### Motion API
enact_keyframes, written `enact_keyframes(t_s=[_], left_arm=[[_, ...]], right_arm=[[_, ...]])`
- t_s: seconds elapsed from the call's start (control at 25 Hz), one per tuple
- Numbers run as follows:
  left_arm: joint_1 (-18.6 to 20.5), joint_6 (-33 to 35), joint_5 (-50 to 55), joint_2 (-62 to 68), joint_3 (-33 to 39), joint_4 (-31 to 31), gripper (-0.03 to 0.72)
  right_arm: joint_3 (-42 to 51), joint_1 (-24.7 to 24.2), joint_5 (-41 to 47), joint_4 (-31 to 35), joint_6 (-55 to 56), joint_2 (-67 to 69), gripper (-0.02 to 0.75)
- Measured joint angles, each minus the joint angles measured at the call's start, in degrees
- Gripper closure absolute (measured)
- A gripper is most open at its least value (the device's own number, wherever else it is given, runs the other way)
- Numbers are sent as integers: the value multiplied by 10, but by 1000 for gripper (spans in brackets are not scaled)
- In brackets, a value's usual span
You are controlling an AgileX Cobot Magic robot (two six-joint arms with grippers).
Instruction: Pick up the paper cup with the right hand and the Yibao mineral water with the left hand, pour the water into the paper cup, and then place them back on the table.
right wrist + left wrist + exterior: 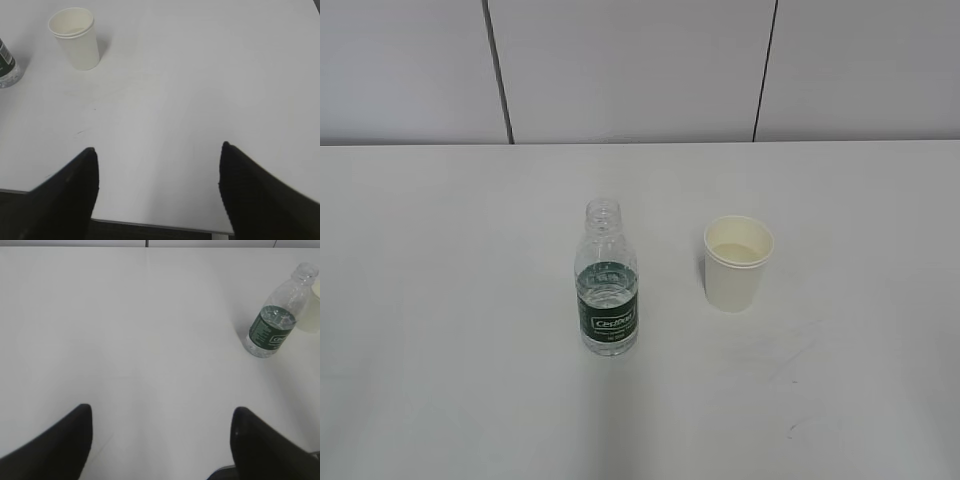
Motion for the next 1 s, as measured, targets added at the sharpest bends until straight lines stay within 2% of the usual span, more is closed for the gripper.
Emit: enact_keyframes(t_s=[1.0], left_arm=[[0,0,0,0,0,0,167]], right_arm=[[0,0,0,0,0,0,153]])
